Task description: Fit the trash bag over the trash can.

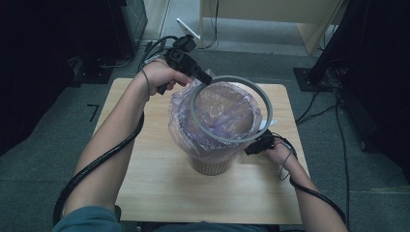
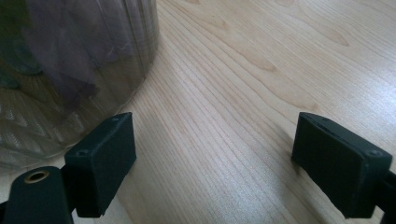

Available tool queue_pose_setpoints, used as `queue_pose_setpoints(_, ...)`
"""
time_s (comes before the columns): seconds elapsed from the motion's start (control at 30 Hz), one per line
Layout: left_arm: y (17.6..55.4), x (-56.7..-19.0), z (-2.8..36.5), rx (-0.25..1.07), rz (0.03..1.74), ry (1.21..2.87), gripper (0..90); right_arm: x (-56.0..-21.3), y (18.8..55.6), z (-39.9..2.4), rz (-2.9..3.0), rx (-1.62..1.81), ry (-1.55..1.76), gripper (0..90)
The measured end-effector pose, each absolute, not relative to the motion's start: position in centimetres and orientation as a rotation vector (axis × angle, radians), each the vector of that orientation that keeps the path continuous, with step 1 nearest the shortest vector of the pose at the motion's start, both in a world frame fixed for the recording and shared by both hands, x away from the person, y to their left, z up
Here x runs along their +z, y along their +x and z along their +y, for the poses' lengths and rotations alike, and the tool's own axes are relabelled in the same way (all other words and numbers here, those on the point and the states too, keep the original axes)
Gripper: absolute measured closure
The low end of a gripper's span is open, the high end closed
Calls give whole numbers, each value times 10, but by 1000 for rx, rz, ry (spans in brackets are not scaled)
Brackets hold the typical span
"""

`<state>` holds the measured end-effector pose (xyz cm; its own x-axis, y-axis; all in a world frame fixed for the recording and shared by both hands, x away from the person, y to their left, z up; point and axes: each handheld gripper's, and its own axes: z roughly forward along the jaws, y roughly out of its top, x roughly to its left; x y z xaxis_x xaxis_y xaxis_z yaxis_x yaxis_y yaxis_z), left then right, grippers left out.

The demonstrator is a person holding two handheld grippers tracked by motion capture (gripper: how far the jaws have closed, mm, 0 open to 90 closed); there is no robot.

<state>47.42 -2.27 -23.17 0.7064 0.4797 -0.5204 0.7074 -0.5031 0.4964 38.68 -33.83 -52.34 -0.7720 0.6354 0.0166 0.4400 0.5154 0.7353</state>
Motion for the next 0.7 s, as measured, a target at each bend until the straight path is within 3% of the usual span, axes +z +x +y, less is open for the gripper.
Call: queue_pose_setpoints(0.7, 477, -244, 16, -392, 941, 2165, 845, -523, 387, -338, 2506, 1107, 908, 133)
